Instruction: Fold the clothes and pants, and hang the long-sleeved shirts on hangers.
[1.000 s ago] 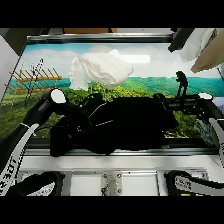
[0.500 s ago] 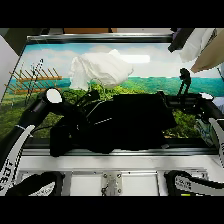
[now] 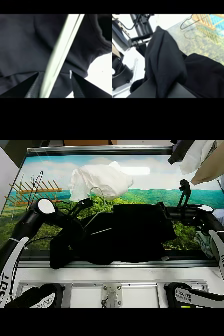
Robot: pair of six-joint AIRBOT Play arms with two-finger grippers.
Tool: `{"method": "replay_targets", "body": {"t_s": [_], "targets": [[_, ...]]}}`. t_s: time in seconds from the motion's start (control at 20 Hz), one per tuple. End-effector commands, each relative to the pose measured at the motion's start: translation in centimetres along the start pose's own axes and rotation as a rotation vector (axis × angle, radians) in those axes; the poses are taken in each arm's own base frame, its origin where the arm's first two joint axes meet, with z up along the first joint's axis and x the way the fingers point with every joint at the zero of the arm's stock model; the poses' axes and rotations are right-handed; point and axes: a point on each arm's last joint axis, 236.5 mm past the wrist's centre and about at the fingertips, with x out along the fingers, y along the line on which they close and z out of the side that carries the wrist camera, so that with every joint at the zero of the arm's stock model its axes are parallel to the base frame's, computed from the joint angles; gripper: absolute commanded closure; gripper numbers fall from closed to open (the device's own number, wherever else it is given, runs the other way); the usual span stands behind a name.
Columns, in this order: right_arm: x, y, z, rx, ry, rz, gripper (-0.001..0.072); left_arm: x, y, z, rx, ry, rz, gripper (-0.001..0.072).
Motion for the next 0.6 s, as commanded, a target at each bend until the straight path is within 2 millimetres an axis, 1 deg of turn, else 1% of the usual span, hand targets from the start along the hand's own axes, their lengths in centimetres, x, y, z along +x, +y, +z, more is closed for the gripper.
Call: {"method": "replay_targets", "body": {"t_s": [0.0,0.1,0.2,0.3,0.35,0.45,0.5,0.55], "targets": [[0.0,-0.1,-0.2,0.002,0.009,-0.003,0.0692,-2.8,0.5,0.3,-0.008,-0.063,0.066,0.0312],[0.0,-0.1,-0.2,0.002,0.009,-0.005,0.0692,-4.3,0.6,-0.1,-0.021,-0.084,0.089,0.0312],[0.0,-0.1,-0.2,0.002,0.008,-0.005,0.0692,-5.4,0.8,-0.4,-0.049,-0.102,0.109,0.0312],[0.0,0.1,0.0,-0.004,0.006,-0.005,0.0692,-6.8,1.9,-0.3,-0.113,-0.146,0.16,0.0313],[0.0,0.3,0.5,-0.014,-0.005,-0.006,0.0692,-7.8,2.7,-0.1,-0.174,-0.187,0.2,0.0313],[-0.1,1.1,1.7,-0.048,-0.028,-0.008,0.0692,-10.8,4.4,0.4,-0.368,-0.31,0.29,0.0314],[0.0,1.5,2.0,-0.065,-0.025,-0.013,0.0692,-11.7,4.5,0.6,-0.434,-0.353,0.309,0.0314],[0.0,1.7,2.3,-0.083,-0.024,-0.028,0.0692,-12.3,4.1,0.9,-0.474,-0.381,0.314,0.0337]]}}
